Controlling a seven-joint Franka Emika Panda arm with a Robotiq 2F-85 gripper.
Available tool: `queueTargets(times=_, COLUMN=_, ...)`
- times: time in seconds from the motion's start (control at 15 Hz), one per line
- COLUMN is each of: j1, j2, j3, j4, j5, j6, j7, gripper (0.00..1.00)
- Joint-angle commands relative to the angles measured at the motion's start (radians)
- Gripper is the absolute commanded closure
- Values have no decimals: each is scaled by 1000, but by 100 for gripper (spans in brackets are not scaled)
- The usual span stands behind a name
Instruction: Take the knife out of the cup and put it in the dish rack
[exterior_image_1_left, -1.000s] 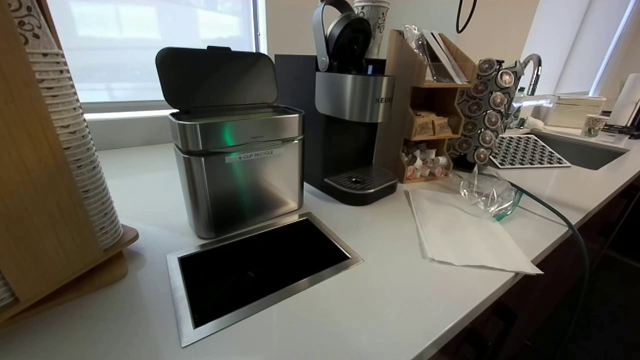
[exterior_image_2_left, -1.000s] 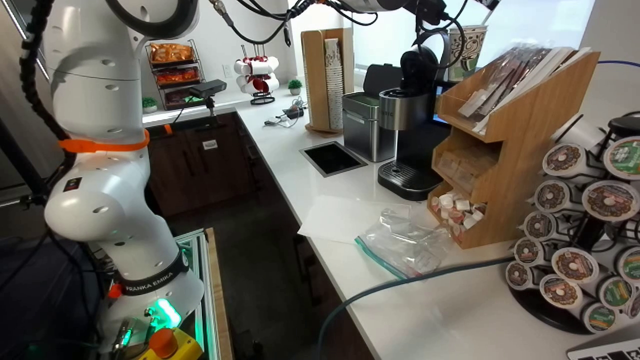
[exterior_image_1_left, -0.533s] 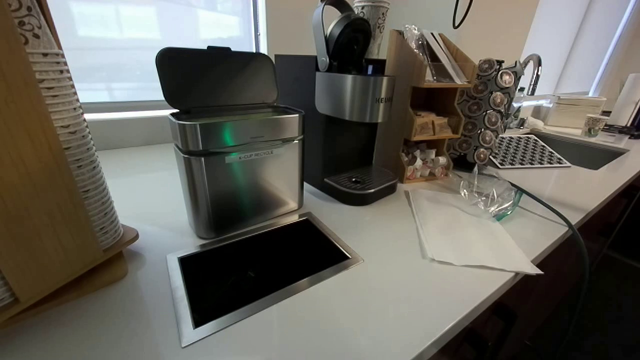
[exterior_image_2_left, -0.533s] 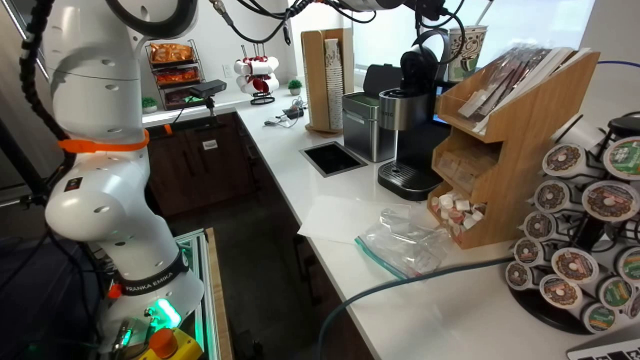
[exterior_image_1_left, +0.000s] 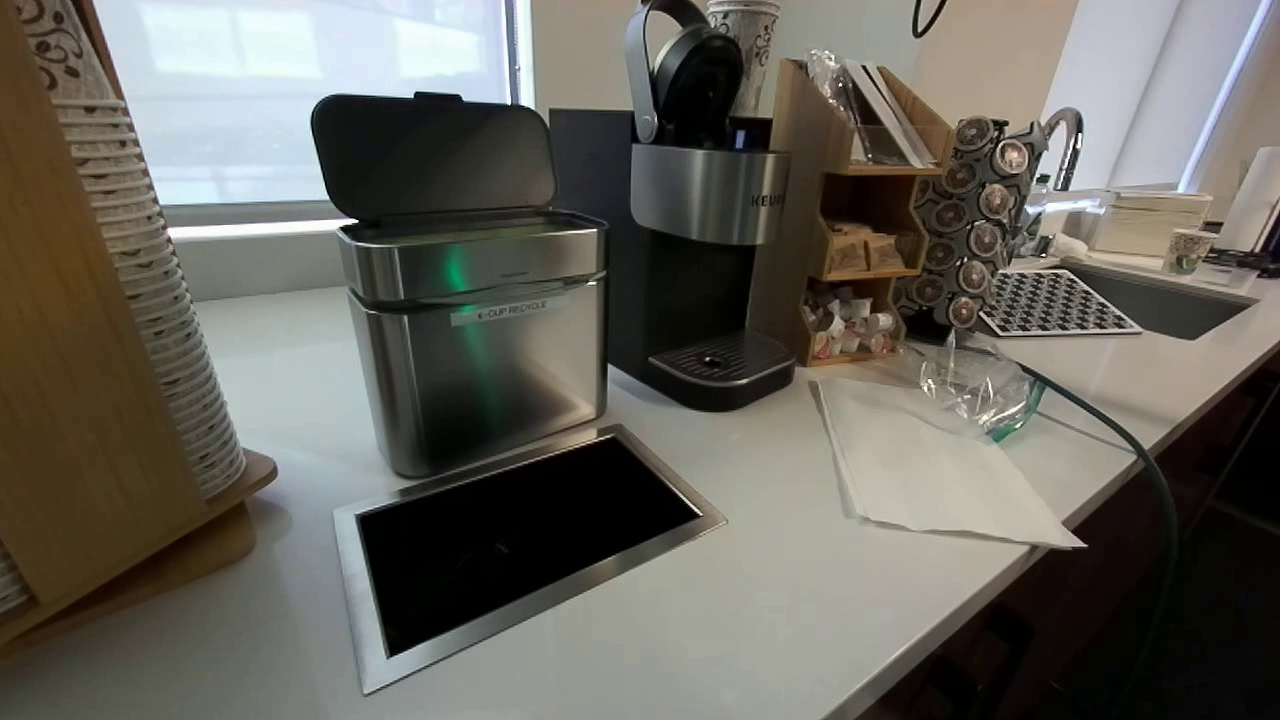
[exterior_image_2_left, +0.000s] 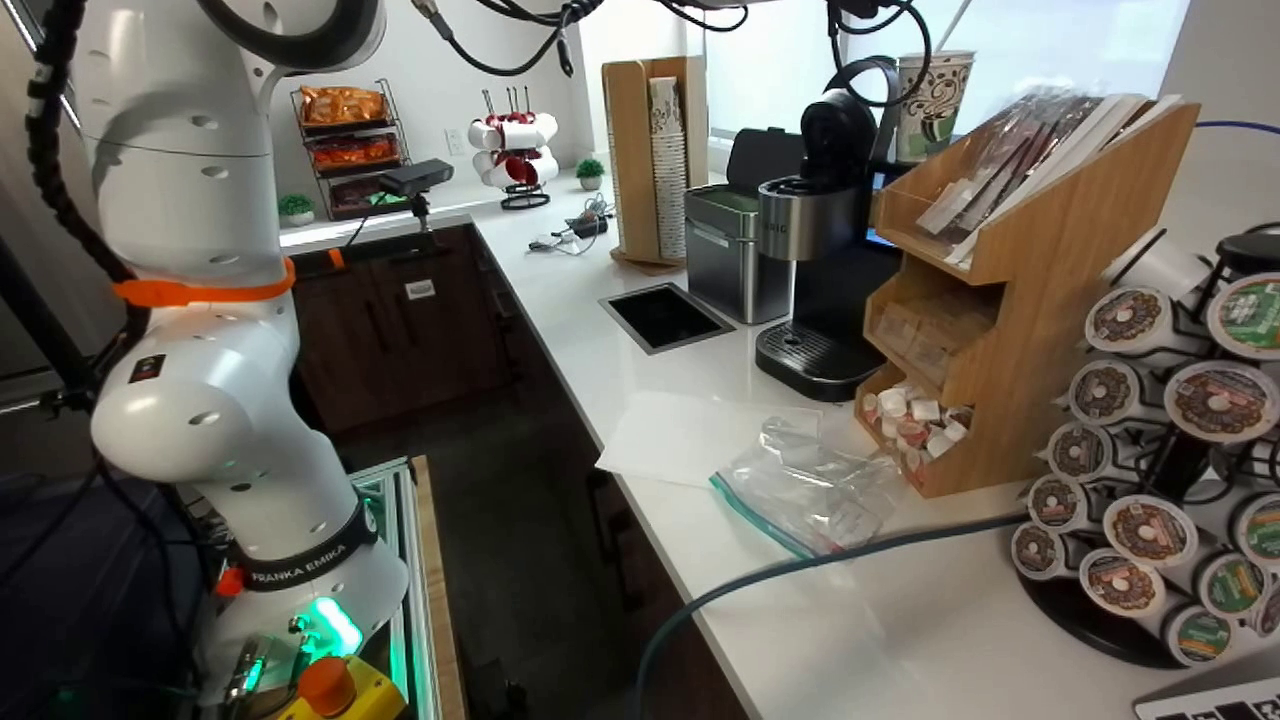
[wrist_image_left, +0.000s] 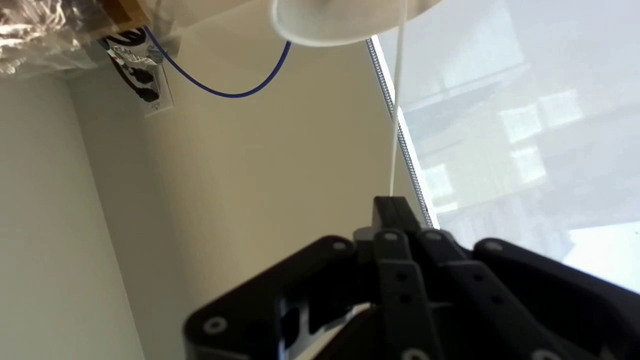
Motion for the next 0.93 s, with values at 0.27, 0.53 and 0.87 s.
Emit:
queueTargets(times=0.27, j1=45, j2=-100, j3=-85, j4=-82, j5=-103, j6=8, j7=130, gripper=100)
queueTargets(times=0.53, j1=63, j2=-142, j3=-125, j4=-108, j5=-178, j6=0, j7=226, gripper=100)
queueTargets(times=0.87, j1=67, j2=-198, j3=-125, j4=-152, j5=-208, j6=11, j7=294, gripper=100)
